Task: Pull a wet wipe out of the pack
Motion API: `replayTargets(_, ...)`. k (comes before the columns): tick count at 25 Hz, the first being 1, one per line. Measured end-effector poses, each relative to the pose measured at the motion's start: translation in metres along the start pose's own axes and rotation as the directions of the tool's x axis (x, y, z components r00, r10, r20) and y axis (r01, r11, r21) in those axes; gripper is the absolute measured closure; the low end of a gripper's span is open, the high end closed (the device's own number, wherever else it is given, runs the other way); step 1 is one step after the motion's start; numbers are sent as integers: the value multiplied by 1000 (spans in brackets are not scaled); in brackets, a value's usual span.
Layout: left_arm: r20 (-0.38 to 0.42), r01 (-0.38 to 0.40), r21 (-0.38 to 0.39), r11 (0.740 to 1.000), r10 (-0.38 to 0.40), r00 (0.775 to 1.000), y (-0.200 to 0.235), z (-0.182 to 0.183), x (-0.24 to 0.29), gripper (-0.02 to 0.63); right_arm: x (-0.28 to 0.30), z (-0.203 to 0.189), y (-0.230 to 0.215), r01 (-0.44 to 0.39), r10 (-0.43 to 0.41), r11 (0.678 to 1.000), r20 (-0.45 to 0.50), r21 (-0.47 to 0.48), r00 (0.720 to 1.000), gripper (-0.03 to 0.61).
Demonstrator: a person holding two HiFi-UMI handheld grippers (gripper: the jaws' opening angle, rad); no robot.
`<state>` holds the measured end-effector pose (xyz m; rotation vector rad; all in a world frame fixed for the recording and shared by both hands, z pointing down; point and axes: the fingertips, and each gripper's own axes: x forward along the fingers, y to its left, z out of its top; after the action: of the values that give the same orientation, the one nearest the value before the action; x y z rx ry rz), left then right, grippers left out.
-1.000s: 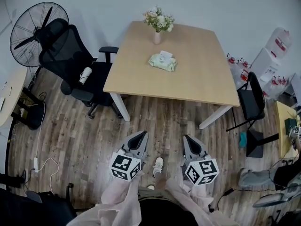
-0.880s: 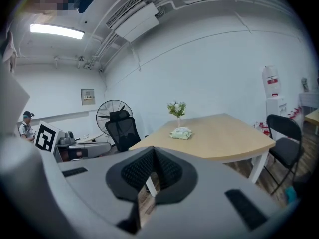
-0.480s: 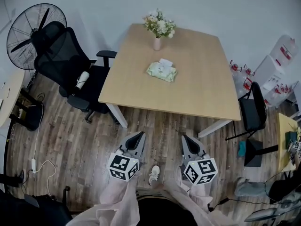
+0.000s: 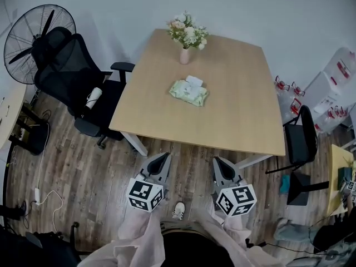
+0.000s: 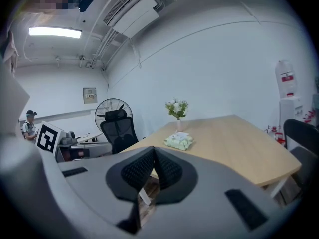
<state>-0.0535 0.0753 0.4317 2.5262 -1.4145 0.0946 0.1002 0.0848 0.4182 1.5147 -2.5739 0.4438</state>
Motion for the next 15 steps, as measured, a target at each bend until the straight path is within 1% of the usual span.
replayTargets(8, 2, -12, -5, 1000, 12, 1000, 9, 4, 30, 603, 22, 6, -22, -9, 9, 1000, 4, 7, 1000, 569)
replayTargets(15, -17, -22, -8, 1000, 22, 1000, 13, 3, 31, 603, 32, 5, -24, -19, 19, 1000, -2, 24, 1000, 569)
